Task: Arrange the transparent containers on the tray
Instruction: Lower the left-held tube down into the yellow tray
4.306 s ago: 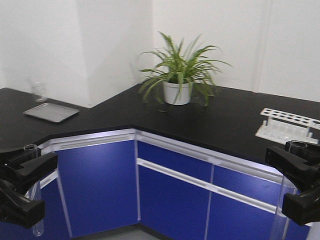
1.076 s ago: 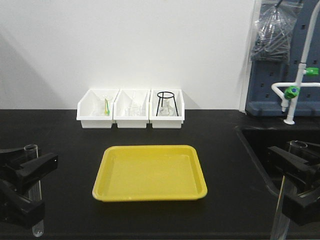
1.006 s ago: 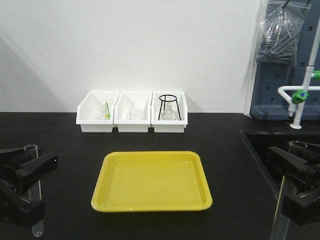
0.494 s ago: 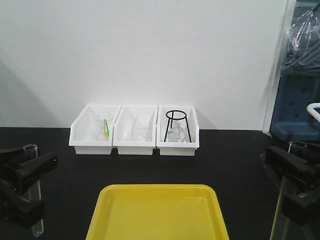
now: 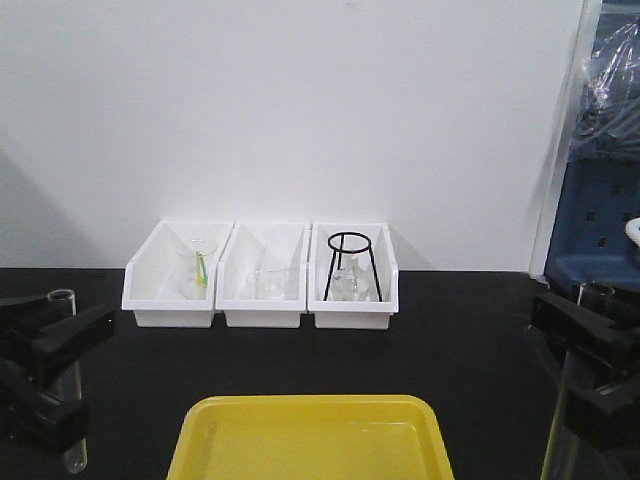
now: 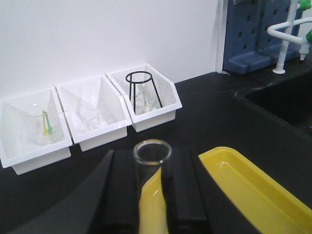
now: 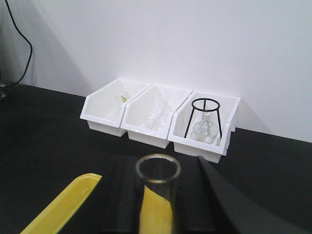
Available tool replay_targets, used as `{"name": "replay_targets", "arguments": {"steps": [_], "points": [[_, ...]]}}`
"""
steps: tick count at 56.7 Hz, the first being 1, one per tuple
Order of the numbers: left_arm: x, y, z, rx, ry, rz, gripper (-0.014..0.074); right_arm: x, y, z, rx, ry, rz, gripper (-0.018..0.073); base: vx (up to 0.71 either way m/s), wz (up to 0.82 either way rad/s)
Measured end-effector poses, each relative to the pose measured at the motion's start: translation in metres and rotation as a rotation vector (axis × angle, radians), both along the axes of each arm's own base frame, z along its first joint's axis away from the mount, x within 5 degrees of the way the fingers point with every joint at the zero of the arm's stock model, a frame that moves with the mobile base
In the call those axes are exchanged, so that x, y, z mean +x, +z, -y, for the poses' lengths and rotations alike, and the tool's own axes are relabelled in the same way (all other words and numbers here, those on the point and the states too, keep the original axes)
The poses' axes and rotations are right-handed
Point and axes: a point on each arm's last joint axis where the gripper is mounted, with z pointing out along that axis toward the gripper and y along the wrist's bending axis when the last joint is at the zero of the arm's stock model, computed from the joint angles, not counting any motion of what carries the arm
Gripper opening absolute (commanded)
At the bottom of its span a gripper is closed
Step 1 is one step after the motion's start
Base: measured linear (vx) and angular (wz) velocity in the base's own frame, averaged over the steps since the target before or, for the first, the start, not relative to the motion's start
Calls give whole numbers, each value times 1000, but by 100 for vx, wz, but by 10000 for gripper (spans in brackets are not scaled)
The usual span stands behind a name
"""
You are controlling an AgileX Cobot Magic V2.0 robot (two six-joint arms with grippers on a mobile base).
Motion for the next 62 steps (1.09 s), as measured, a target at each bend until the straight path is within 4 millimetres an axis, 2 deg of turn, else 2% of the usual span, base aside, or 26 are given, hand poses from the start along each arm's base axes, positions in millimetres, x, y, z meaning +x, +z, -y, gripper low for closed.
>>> {"name": "replay_targets", "arguments": {"steps": [62], "points": [[0,3,1,-17,-6,32,-3,0,0,0,4,0,-2,-11,0,0]]}}
